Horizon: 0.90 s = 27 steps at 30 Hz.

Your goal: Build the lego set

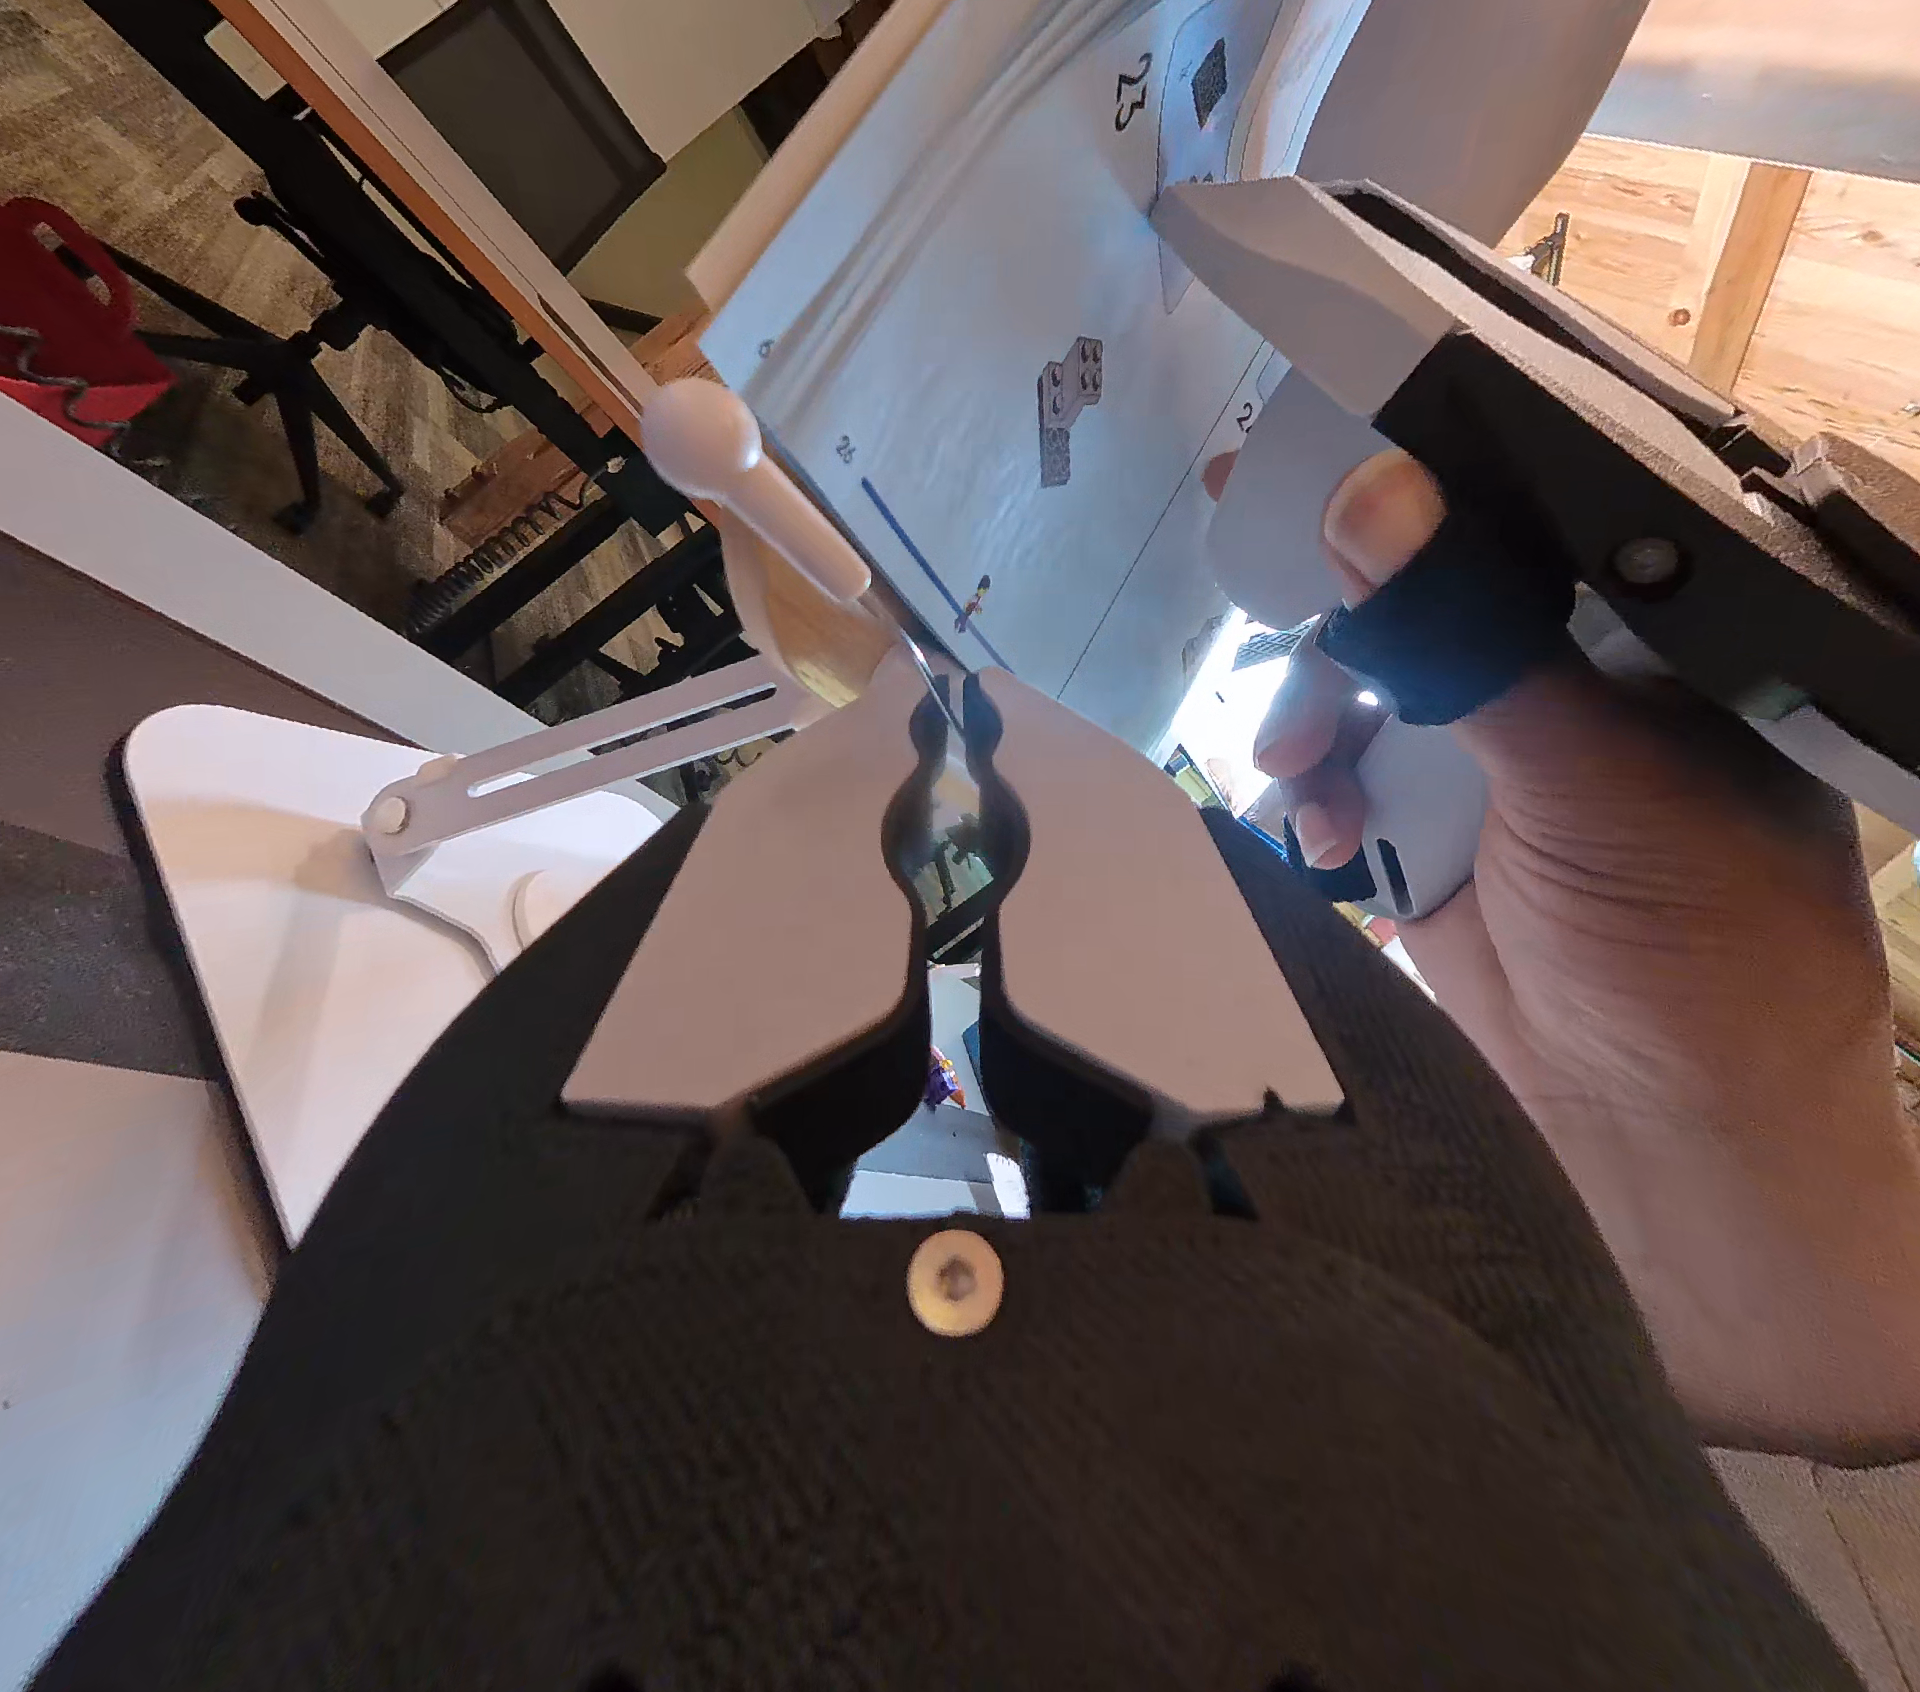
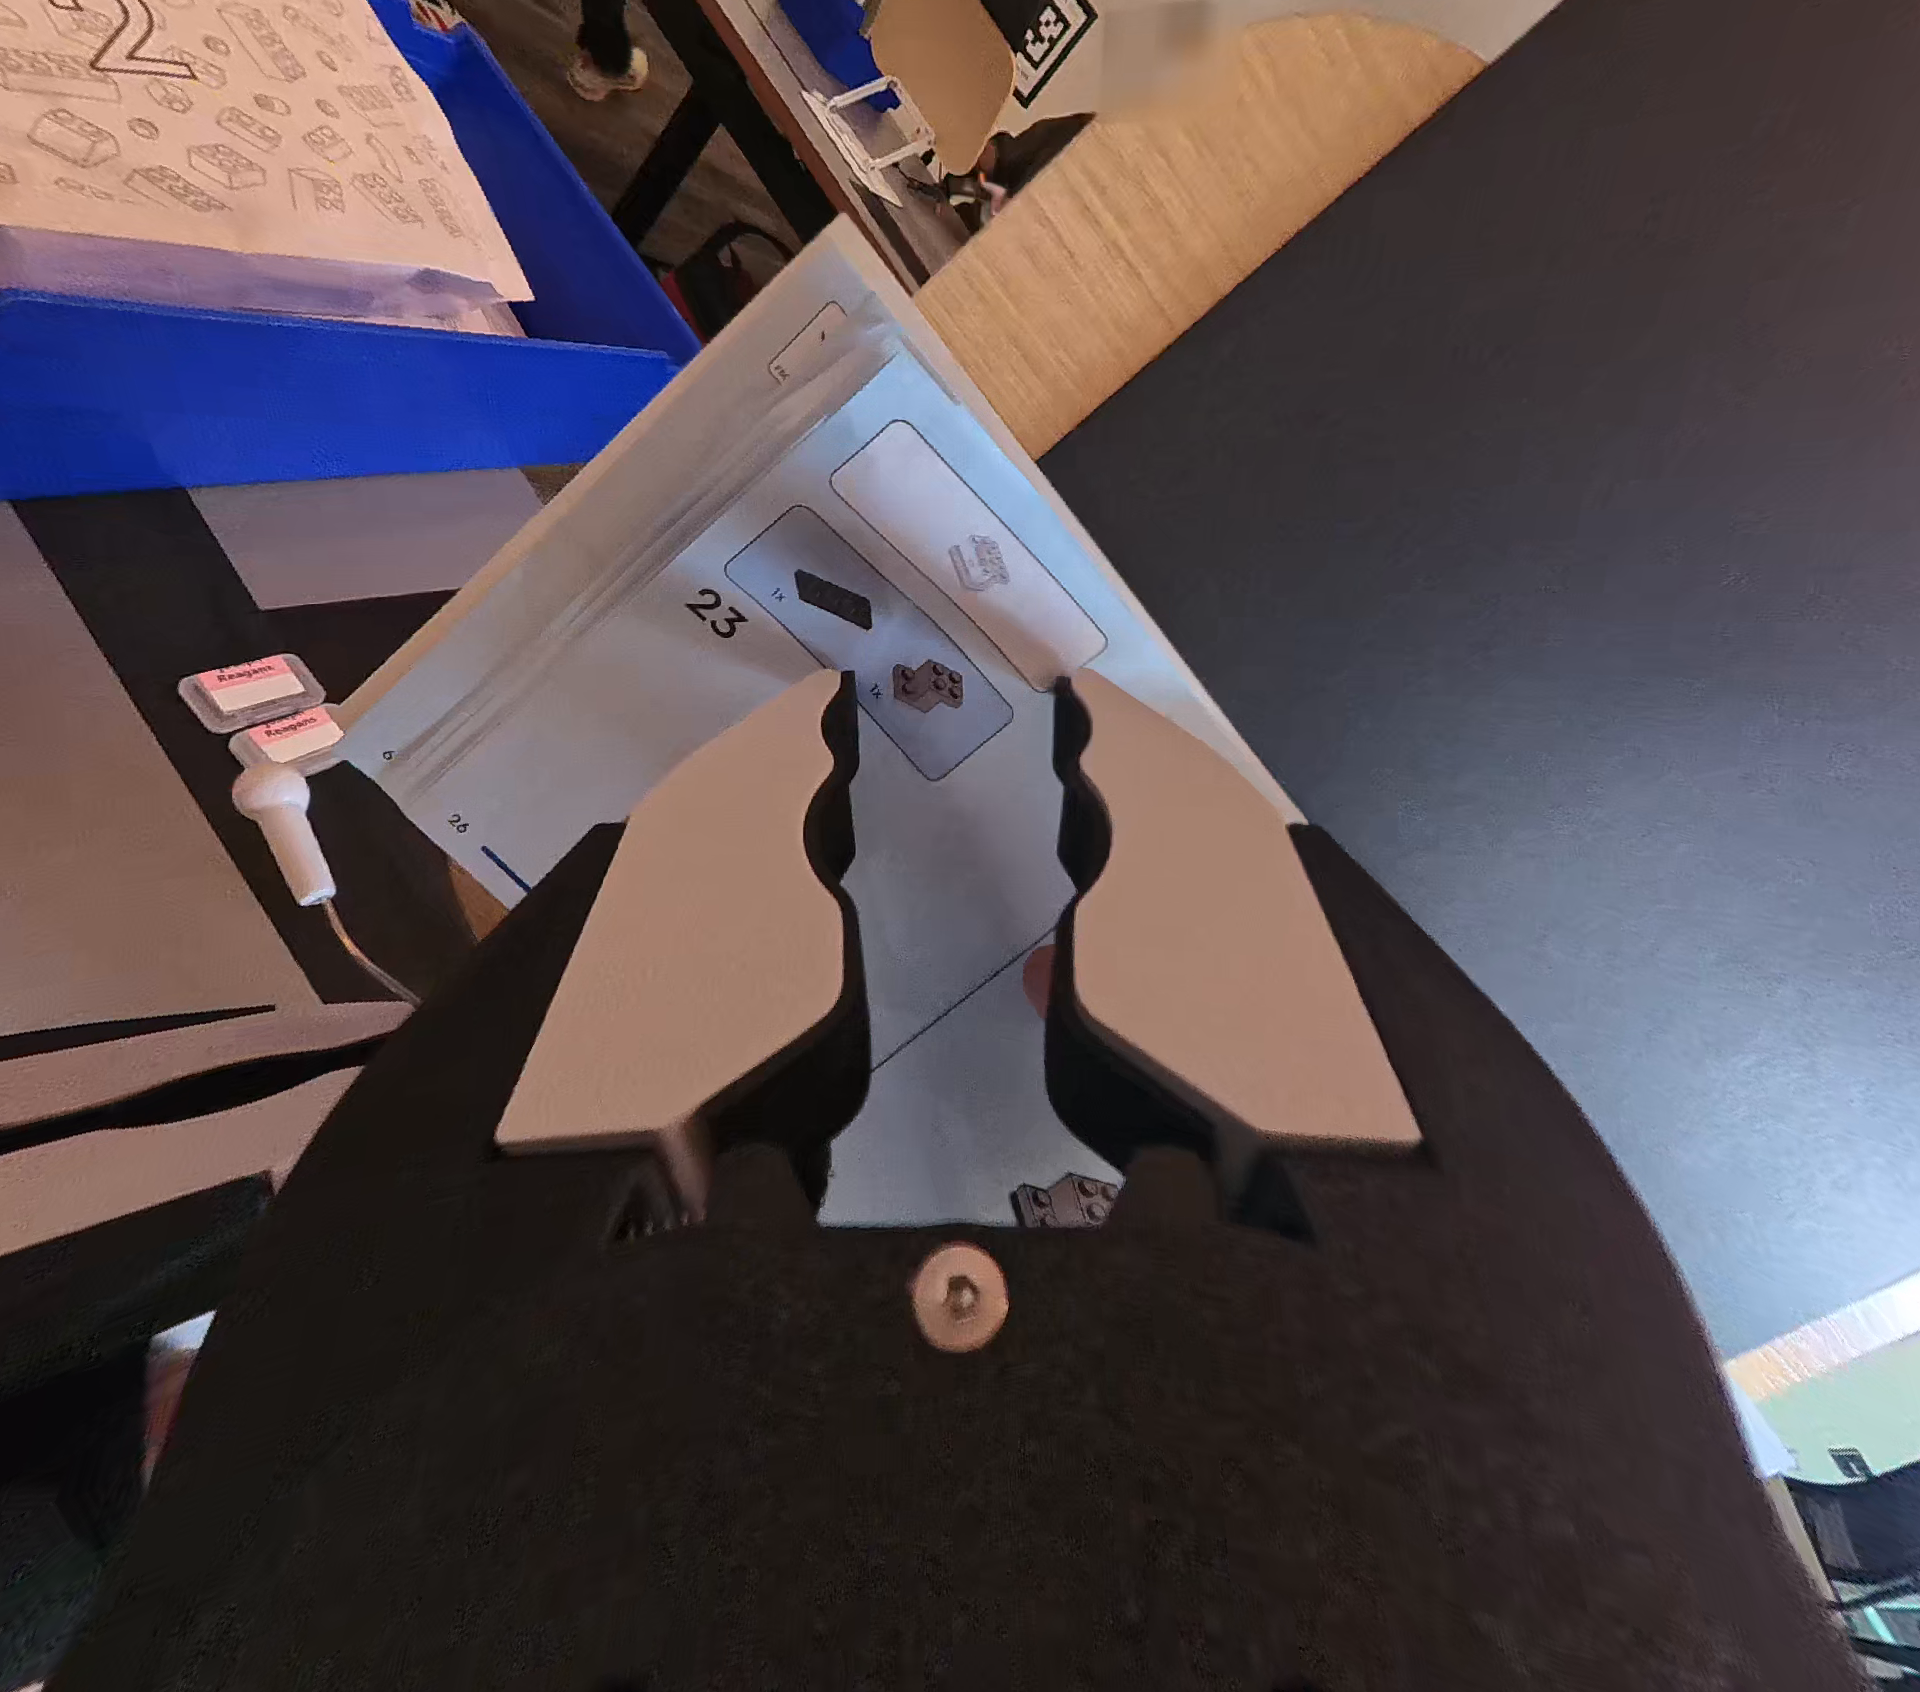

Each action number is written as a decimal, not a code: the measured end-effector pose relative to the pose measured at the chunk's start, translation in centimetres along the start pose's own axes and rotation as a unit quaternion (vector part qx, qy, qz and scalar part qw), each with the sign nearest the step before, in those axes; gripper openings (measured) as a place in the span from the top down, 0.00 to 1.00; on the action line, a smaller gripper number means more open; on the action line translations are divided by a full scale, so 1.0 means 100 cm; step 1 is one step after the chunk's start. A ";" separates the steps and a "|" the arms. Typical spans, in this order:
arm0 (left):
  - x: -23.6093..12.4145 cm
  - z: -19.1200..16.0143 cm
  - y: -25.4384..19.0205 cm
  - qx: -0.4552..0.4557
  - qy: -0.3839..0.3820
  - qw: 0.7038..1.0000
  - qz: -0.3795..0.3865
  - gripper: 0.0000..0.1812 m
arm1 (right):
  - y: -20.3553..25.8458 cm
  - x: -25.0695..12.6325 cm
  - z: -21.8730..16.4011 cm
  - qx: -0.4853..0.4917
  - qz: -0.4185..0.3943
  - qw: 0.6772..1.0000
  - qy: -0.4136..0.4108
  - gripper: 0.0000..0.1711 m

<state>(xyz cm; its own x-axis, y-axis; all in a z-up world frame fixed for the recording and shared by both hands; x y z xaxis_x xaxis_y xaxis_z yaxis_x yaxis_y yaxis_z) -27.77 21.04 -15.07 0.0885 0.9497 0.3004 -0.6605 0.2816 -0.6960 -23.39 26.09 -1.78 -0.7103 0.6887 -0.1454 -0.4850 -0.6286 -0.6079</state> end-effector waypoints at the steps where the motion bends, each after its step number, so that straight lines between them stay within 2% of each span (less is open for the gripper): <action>1: 0.000 0.000 0.000 0.000 0.001 1.000 0.000 0.99 | 0.001 0.000 0.000 -0.003 0.001 1.000 0.001 0.81; 4: 0.000 0.000 0.001 -0.002 0.002 1.000 0.000 0.98 | 0.004 0.000 0.000 -0.012 0.002 1.000 -0.001 0.87; 9: 0.000 0.000 0.002 -0.003 0.002 1.000 -0.001 0.98 | 0.001 -0.003 -0.001 0.000 -0.001 1.000 -0.002 0.88; 11: 0.000 0.001 0.002 -0.002 0.003 1.000 -0.002 0.98 | -0.002 -0.007 -0.004 0.007 -0.011 1.000 -0.006 0.81; 16: 0.001 0.000 0.002 -0.004 0.000 1.000 -0.001 0.98 | -0.010 -0.029 -0.018 0.041 -0.070 0.997 -0.011 0.51; 18: 0.000 0.000 0.002 -0.004 0.000 1.000 0.000 0.98 | -0.016 -0.029 -0.029 0.065 -0.080 0.995 0.018 0.45; 21: 0.000 0.000 0.001 -0.005 0.001 1.000 0.000 0.98 | -0.029 -0.022 -0.044 0.067 -0.103 0.991 0.046 0.47; 25: 0.000 0.001 0.002 -0.004 0.003 1.000 -0.002 0.98 | -0.045 -0.029 -0.050 0.084 -0.106 0.991 0.014 0.71; 27: 0.001 0.001 0.002 -0.005 0.002 1.000 -0.003 0.98 | -0.051 -0.033 -0.054 0.102 -0.100 0.990 0.009 0.74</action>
<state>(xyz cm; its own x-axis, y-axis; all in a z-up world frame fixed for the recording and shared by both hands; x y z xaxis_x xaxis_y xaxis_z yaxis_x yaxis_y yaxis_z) -27.95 21.15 -15.14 0.0948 0.9487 0.3017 -0.6529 0.2880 -0.7005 -15.86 29.01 -2.37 -0.5805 0.8125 -0.0535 -0.7094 -0.5369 -0.4567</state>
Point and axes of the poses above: each gripper's, where its closed fingertips meet, x out along the fingers, z out of its top, y = z × x across the jaws, the point moved 10 cm from there along -x, back along the fingers, and after that the axes turned 9 degrees about x, right-handed, at the moved point
